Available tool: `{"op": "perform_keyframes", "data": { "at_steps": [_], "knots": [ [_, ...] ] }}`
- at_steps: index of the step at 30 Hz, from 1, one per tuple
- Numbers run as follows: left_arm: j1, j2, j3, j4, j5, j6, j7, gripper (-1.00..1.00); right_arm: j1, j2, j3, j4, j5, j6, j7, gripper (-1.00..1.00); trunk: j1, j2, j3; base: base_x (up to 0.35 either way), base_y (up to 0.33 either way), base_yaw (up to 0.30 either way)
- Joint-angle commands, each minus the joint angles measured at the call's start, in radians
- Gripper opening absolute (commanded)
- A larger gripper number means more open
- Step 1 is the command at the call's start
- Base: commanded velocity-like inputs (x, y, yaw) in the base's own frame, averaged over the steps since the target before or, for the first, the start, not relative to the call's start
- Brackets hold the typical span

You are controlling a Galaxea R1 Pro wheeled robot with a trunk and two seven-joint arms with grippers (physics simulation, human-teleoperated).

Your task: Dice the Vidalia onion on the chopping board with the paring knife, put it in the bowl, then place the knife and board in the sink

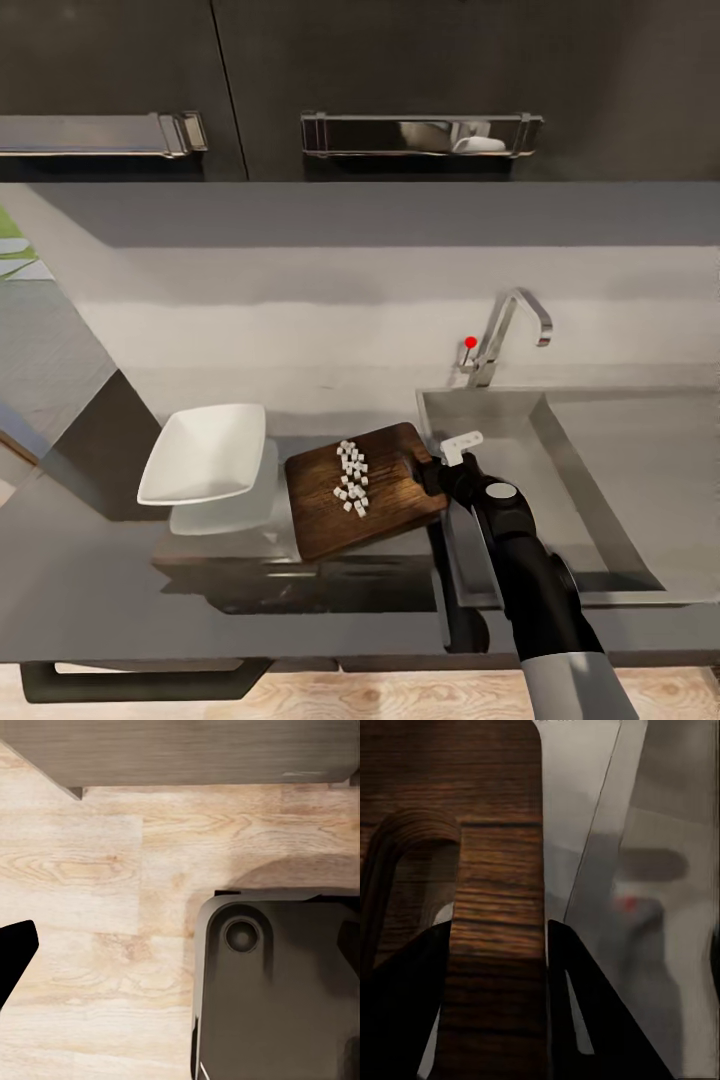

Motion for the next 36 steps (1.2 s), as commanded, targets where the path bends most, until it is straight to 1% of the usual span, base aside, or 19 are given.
{"op": "perform_keyframes", "data": {
  "at_steps": [1, 23, 30, 36],
  "knots": [
    [0.001, 0.001, -0.009, -0.002, 0.009, -0.001, 0.004, 1.00, -0.001, 0.001, 0.000, -0.001, 0.008, 0.004, 0.007, -1.00, 0.001, -0.002, 0.000, 0.000, 0.000, -0.098],
    [0.001, 0.001, -0.009, -0.002, 0.009, -0.001, 0.004, 1.00, -0.001, 0.002, 0.000, -0.001, 0.008, 0.004, 0.007, -1.00, 0.001, -0.002, 0.032, 0.000, 0.000, -0.098],
    [0.001, 0.000, -0.009, -0.002, 0.009, -0.001, 0.004, 1.00, -0.001, 0.002, 0.000, -0.002, 0.008, 0.004, 0.007, -1.00, 0.001, -0.002, 0.042, 0.169, 0.094, -0.098],
    [0.001, 0.001, -0.009, -0.002, 0.009, -0.001, 0.004, 1.00, -0.001, 0.002, 0.000, -0.001, 0.008, 0.004, 0.007, -1.00, 0.001, -0.002, 0.050, 0.049, 0.028, -0.098]
  ]
}}
